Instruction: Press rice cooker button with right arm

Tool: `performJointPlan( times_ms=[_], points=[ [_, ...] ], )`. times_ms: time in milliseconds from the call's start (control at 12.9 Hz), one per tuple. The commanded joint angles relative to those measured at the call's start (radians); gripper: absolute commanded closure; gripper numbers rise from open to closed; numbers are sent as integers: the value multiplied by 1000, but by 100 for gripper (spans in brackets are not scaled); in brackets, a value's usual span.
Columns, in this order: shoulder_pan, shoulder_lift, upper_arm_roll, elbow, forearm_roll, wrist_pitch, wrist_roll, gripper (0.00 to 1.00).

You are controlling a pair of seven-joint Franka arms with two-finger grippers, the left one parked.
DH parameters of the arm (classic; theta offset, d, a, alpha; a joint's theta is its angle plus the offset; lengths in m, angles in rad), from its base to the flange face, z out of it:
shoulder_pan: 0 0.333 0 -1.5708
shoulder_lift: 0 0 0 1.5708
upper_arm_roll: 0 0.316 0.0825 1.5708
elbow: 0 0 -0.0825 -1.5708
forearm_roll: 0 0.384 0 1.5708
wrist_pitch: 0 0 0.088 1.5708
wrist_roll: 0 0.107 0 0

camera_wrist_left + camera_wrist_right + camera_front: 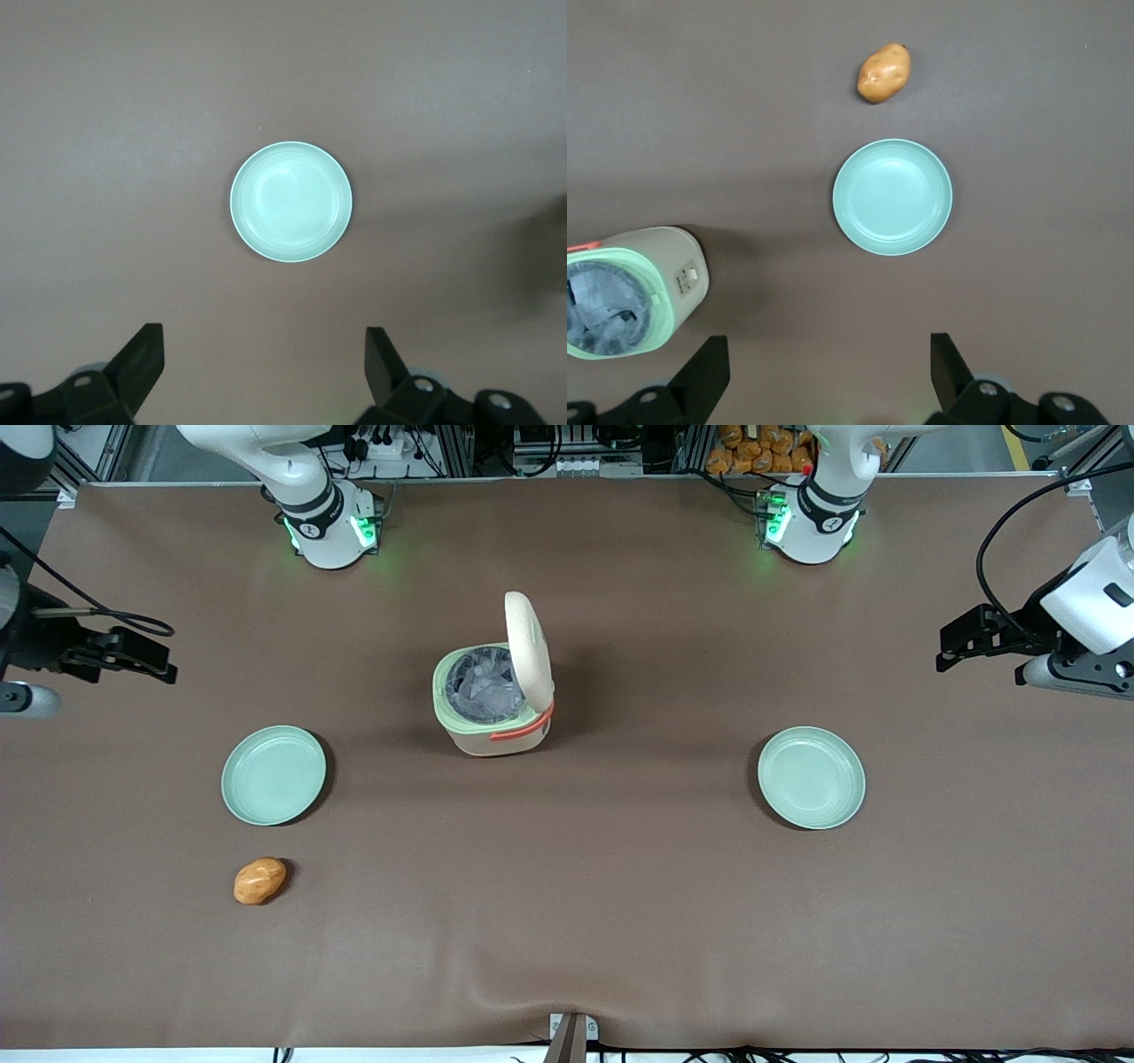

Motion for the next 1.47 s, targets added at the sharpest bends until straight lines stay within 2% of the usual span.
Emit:
performJointPlan(
  times_ms=[0,233,388,853,1397],
  points=[
    [-40,-9,14,13,0,-6,-102,0],
    [-74,-38,17,1,0,-10,-105,0],
    [-72,-78,19,-31,-35,-12,-107,0],
    [-65,-265,24,-292,-46,134,-119,0],
    [-69,-252,24,-253,-35,128,-116,0]
  ],
)
